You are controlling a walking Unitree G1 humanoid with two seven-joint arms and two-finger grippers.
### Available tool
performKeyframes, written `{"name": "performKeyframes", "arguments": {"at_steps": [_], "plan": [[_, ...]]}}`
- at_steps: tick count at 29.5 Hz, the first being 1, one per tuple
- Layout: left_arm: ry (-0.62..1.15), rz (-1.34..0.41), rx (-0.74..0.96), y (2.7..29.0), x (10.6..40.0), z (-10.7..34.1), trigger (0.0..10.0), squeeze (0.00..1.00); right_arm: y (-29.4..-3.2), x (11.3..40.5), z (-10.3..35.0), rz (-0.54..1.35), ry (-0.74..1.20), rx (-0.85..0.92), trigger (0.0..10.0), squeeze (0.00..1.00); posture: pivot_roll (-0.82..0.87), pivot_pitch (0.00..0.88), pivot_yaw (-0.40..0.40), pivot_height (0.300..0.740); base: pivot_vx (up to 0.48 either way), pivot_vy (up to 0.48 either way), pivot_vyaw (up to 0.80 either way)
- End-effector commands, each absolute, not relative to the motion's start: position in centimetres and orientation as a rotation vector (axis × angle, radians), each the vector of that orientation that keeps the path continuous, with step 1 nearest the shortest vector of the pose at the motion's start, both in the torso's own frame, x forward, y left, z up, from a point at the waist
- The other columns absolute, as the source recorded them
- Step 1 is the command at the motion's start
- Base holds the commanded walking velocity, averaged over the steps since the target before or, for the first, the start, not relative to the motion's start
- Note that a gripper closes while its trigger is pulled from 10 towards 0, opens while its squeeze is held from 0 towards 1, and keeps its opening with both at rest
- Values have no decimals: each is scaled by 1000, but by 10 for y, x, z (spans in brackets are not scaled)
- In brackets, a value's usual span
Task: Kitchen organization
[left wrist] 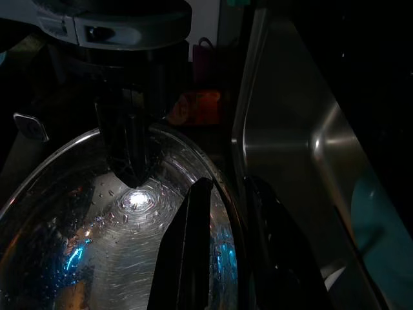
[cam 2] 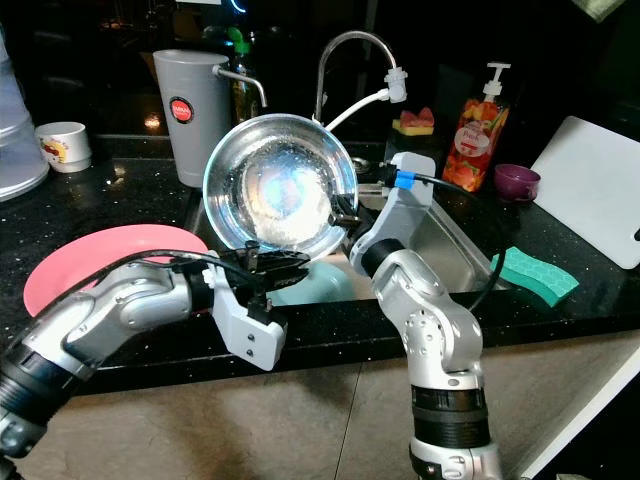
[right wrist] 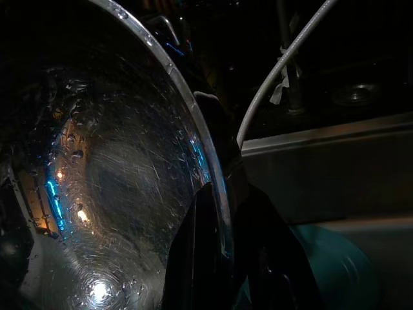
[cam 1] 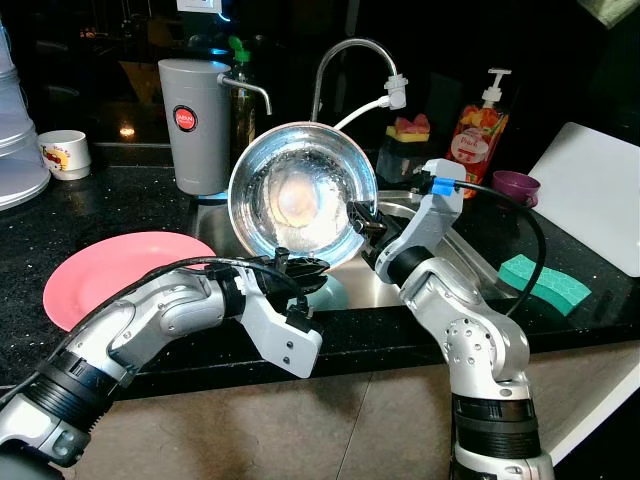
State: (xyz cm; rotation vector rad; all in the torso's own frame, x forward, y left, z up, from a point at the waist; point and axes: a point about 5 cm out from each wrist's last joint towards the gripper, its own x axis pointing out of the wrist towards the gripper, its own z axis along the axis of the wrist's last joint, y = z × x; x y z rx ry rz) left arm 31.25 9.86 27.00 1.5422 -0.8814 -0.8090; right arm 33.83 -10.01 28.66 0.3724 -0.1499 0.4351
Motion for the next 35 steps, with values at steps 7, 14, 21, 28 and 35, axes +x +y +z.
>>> {"name": "performKeyframes", "arguments": {"at_steps": [7, 14, 21, 28, 35], "plan": [[-888, -684, 1482, 102, 322, 285, 10000, 1000, -91, 336, 282, 485, -108, 380, 10000, 0, 63, 58, -109, 740, 0, 0, 0], [-898, -699, 1381, 100, 315, 284, 10000, 0, -96, 341, 280, 423, -115, 371, 10000, 0, 70, 58, -113, 740, 0, 0, 0], [-707, -769, 1115, 101, 309, 270, 10000, 0, -119, 361, 283, 208, -195, 318, 10000, 0, 79, 55, -110, 740, 0, 0, 0], [-637, -763, 990, 101, 308, 269, 10000, 0, -128, 371, 286, 106, -254, 306, 10000, 0, 82, 55, -114, 740, 0, 0, 0], [-479, -712, 743, 104, 312, 266, 10000, 0, -112, 381, 256, 118, -139, 129, 10000, 0, 87, 57, -115, 740, 0, 0, 0]]}}
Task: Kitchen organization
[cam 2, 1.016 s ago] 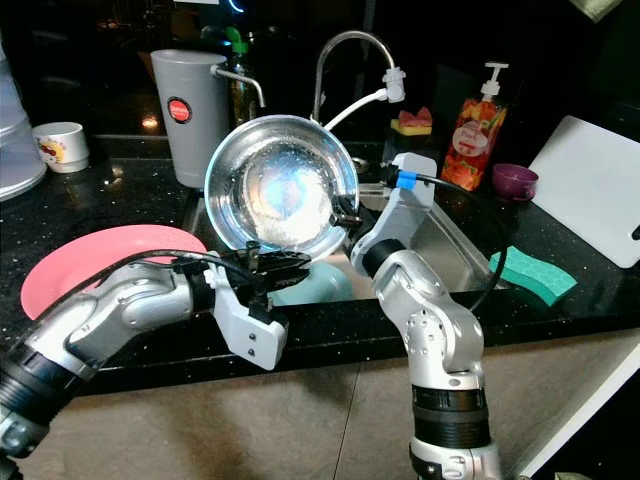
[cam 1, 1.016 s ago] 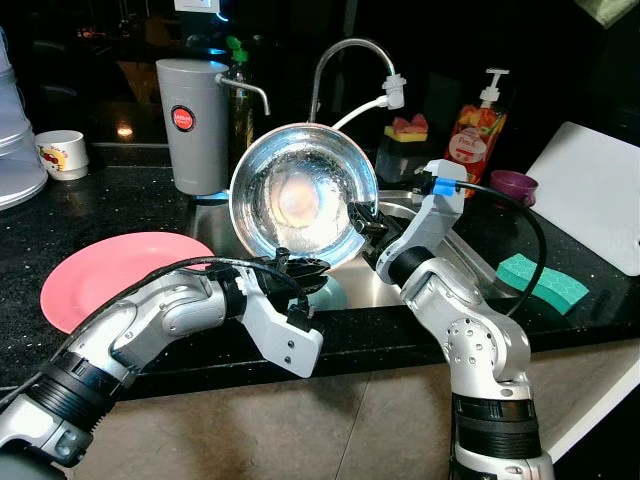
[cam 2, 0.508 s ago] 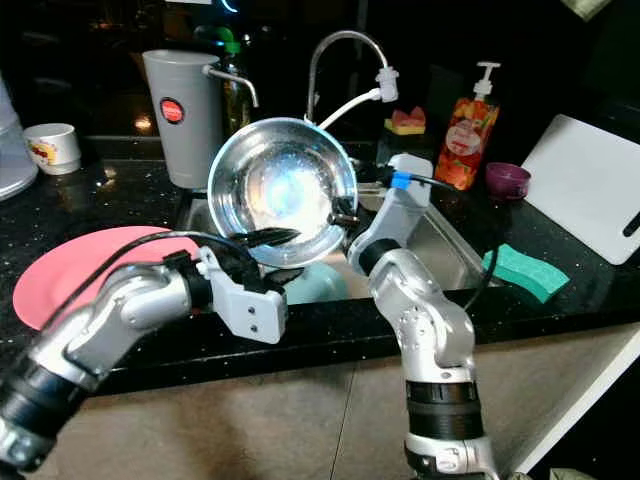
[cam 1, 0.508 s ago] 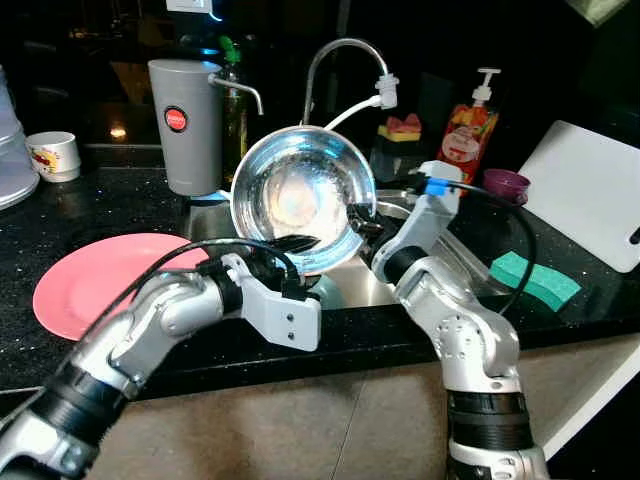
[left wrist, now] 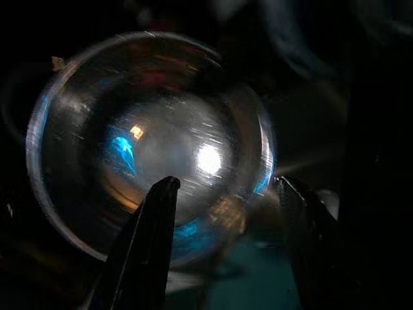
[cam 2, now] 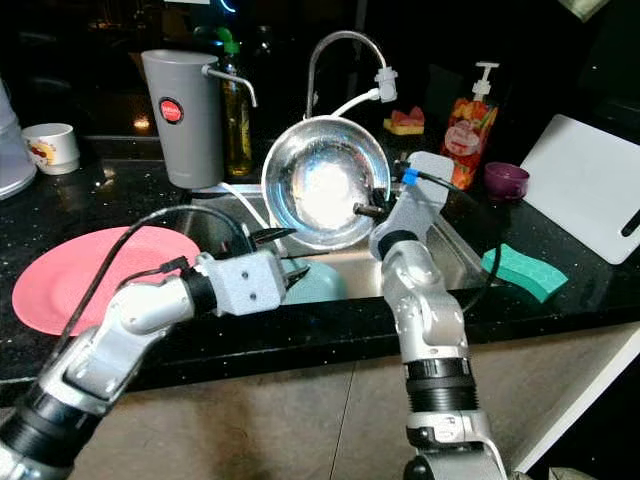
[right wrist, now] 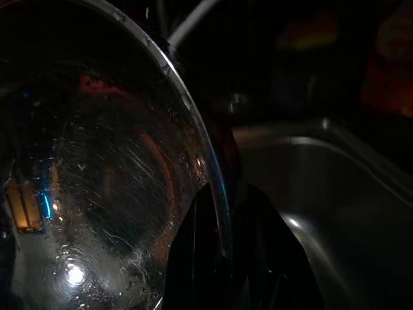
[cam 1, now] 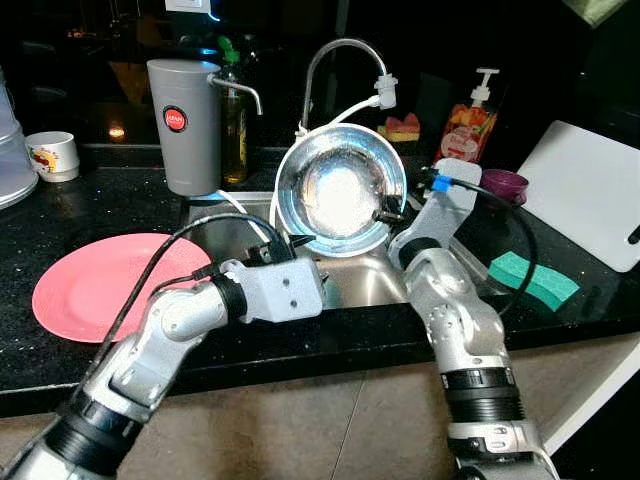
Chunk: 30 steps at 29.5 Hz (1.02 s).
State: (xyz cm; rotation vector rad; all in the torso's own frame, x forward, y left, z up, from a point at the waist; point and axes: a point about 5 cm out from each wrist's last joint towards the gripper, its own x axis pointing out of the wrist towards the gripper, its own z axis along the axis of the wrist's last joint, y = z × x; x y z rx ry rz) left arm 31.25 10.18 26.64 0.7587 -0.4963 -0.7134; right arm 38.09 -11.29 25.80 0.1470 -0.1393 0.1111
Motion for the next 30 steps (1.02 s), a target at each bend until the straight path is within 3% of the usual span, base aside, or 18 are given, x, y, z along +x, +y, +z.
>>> {"name": "performKeyframes", "arguments": {"at_steps": [1, 5, 7, 8, 9, 10, 11, 21, 22, 23, 24, 30], "plan": [[-446, -690, 706, 106, 314, 266, 10000, 0, -108, 381, 250, 132, -118, 97, 10000, 0, 87, 57, -115, 740, 0, 0, 0], [-351, -548, 510, 117, 326, 272, 10000, 0, -98, 380, 235, 167, -83, 29, 10000, 0, 85, 63, -115, 740, 0, 0, 0], [-277, -416, 318, 130, 334, 279, 10000, 0, -94, 380, 229, 179, -86, -9, 10000, 27, 85, 63, -115, 740, 0, 0, 0], [-245, -357, 250, 137, 338, 280, 10000, 0, -92, 379, 228, 182, -89, -21, 10000, 235, 85, 63, -115, 740, 0, 0, 0], [-218, -321, 206, 142, 340, 281, 10000, 0, -92, 380, 227, 183, -93, -28, 10000, 235, 85, 63, -115, 740, 0, 0, 0], [-197, -292, 174, 146, 340, 280, 10000, 0, -92, 380, 227, 182, -97, -30, 10000, 918, 84, 68, -114, 740, 0, 0, 0], [-184, -269, 145, 151, 340, 280, 10000, 0, -92, 380, 228, 187, -102, -21, 10000, 1000, 84, 68, -114, 740, 0, 0, 0], [-127, -196, 116, 159, 335, 279, 10000, 0, -93, 376, 233, 192, -152, -8, 10000, 1000, 82, 71, -109, 740, 0, 0, 0], [-122, -188, 111, 160, 335, 280, 10000, 0, -93, 374, 234, 195, -161, -2, 10000, 725, 82, 71, -109, 740, 0, 0, 0], [-113, -178, 101, 160, 335, 281, 10000, 0, -93, 373, 235, 198, -171, 0, 10000, 725, 81, 72, -107, 740, 0, 0, 0], [-104, -167, 88, 161, 335, 282, 10000, 0, -94, 372, 237, 200, -181, 3, 10000, 0, 81, 72, -107, 740, 0, 0, 0], [-69, -107, 37, 170, 332, 286, 10000, 0, -97, 358, 257, 240, -273, 55, 10000, 0, 79, 77, -102, 740, 0, 0, 0]]}}
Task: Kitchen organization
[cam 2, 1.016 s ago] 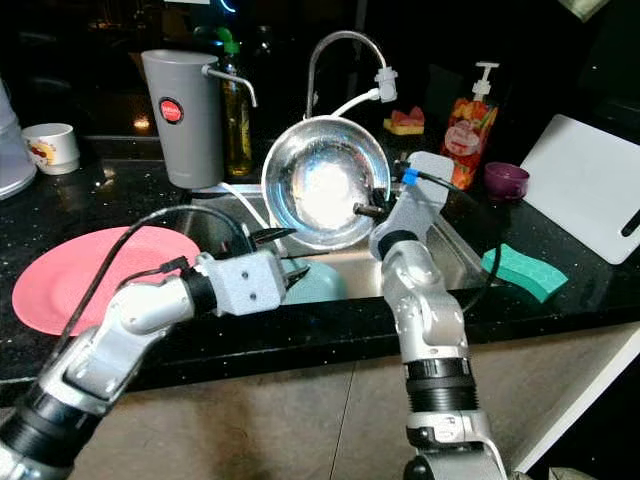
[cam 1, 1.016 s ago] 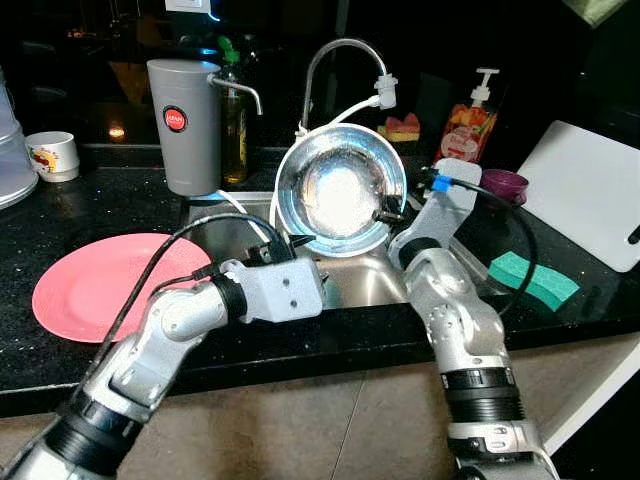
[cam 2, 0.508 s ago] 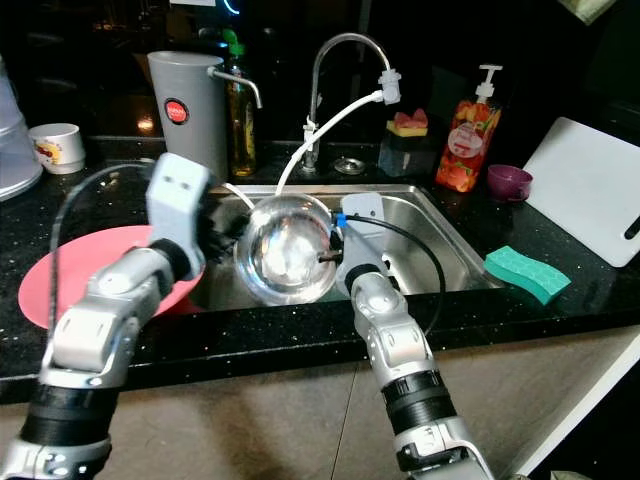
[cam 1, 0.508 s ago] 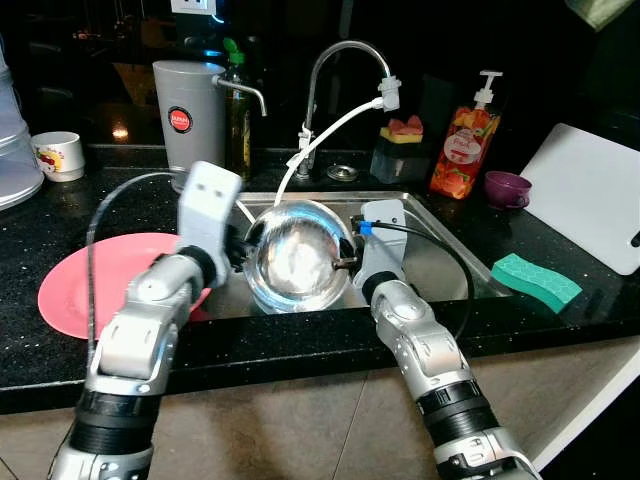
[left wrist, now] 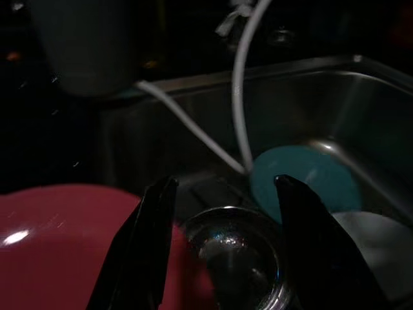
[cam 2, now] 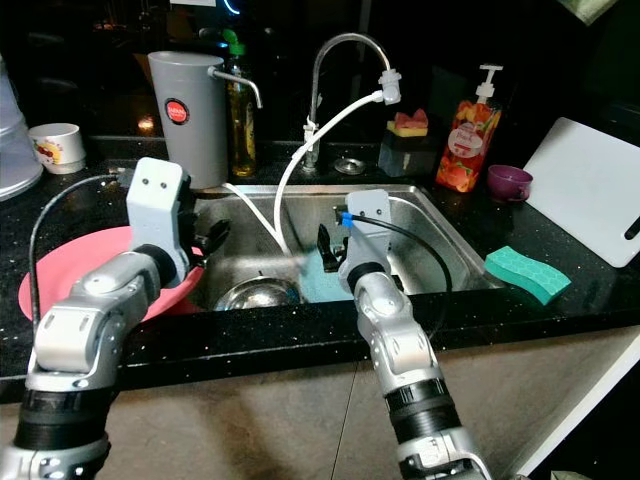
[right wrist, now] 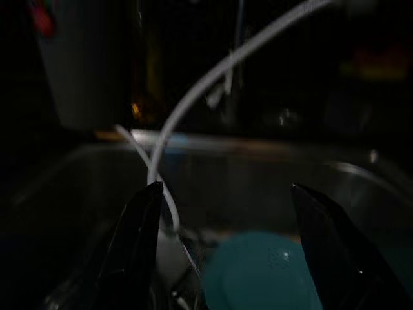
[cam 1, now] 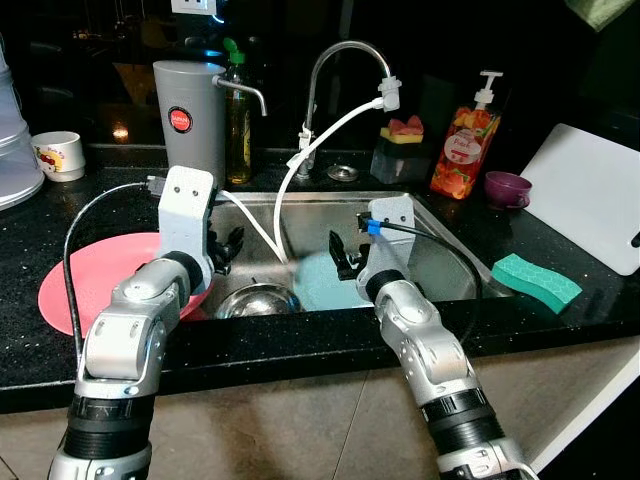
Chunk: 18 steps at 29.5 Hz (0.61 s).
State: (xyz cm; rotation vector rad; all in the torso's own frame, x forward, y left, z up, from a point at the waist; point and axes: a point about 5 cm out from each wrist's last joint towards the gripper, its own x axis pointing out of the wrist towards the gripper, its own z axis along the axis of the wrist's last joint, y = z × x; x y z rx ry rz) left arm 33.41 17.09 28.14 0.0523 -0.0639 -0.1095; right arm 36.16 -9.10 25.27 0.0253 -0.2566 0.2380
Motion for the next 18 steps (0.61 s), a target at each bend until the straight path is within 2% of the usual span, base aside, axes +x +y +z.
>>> {"name": "performKeyframes", "arguments": {"at_steps": [1, 11, 16, 18], "plan": [[-68, -99, 39, 172, 331, 286, 10000, 0, -97, 357, 259, 247, -282, 63, 10000, 0, 79, 77, -102, 740, 0, 0, 0], [-26, -7, 4, 202, 316, 279, 10000, 0, -103, 341, 271, 272, -333, 112, 10000, 0, 91, 91, -97, 740, 0, 0, 0], [-16, 130, -31, 234, 313, 281, 10000, 0, -103, 338, 272, 274, -334, 117, 10000, 0, 99, 97, -92, 740, 0, 0, 0], [-2, 278, -65, 260, 309, 281, 10000, 0, -103, 337, 272, 275, -331, 119, 10000, 0, 101, 99, -90, 740, 0, 0, 0]]}}
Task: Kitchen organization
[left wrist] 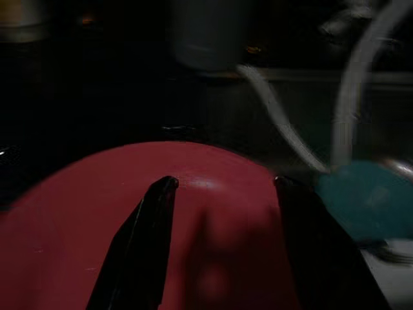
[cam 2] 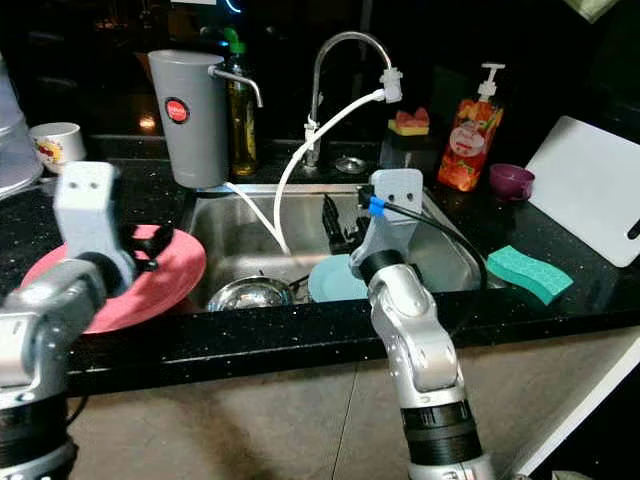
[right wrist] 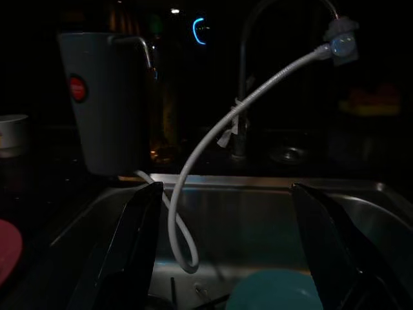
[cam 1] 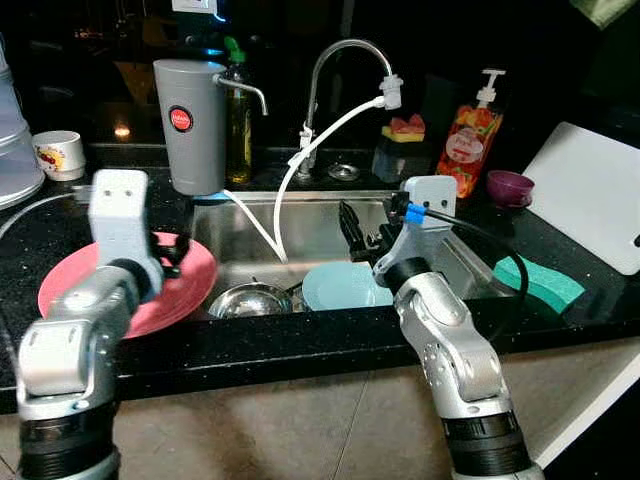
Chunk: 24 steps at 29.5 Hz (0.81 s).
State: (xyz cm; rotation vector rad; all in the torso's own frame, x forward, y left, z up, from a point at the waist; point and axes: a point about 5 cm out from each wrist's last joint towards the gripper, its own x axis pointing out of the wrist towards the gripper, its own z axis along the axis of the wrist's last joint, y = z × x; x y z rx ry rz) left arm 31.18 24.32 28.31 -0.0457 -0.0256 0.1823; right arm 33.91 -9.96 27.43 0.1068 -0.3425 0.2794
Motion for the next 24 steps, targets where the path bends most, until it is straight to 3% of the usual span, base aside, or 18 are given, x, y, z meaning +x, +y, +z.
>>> {"name": "performKeyframes", "arguments": {"at_steps": [1, 2, 3, 7, 24], "plan": [[9, 363, -92, 274, 306, 280, 10000, 0, -104, 337, 272, 275, -329, 120, 10000, 0, 103, 100, -89, 740, 0, 0, 0], [9, 363, -92, 274, 306, 280, 10000, 0, -104, 337, 272, 275, -329, 120, 10000, 0, 103, 100, -89, 740, 0, 0, 0], [43, 495, -132, 296, 299, 275, 10000, 0, -105, 336, 272, 274, -324, 121, 10000, 0, 106, 102, -88, 740, 0, 0, 0], [93, 599, -224, 319, 288, 265, 10000, 0, -106, 336, 271, 272, -321, 120, 10000, 0, 111, 106, -89, 740, 0, 0, 0], [121, 452, -484, 321, 271, 254, 10000, 0, -107, 337, 277, 283, -328, 112, 10000, 0, 121, 106, -96, 740, 0, 0, 0]]}}
